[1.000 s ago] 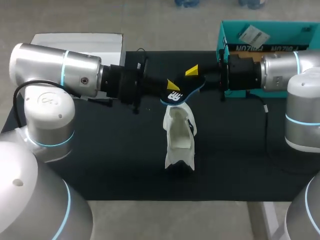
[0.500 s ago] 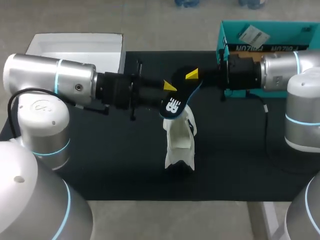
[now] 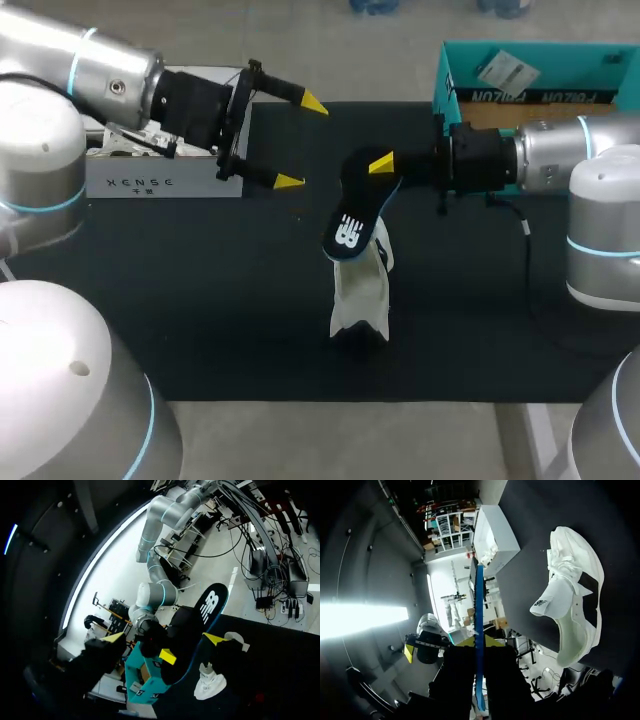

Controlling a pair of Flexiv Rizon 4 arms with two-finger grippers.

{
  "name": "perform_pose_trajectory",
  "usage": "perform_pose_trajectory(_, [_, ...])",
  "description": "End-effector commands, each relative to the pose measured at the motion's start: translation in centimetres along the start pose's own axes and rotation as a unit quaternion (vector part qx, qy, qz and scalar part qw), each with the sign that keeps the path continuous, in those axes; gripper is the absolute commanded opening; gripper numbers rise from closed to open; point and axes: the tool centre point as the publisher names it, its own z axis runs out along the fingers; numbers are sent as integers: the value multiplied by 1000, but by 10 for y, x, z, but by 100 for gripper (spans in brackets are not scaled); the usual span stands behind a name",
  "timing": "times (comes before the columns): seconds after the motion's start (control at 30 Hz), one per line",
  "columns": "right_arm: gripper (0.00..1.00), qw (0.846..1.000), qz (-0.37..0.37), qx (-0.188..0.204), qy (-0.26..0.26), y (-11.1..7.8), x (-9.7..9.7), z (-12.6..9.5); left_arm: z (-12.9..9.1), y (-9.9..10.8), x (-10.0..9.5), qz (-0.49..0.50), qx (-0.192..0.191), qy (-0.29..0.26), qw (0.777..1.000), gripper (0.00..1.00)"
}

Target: Take the shoe out of the shoebox, open the shoe tongue, remove and reinsert the insole, then place the shoe into the shoebox

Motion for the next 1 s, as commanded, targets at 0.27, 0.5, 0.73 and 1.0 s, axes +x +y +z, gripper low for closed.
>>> perform_pose_trajectory(0.27, [0,1000,-12,17,-15,10,-1,37,17,10,-55,106,-71,270,954,100])
perform_pose_trajectory(0.5, [0,1000,4,0,-23,6,-8,35,16,12,-64,117,-100,275,949,100])
perform_pose_trajectory(0.73, [0,1000,4,0,-23,6,-8,35,16,12,-64,117,-100,275,949,100])
perform_pose_trajectory(1.0, [0,1000,4,0,-23,6,-8,35,16,12,-64,117,-100,275,949,100])
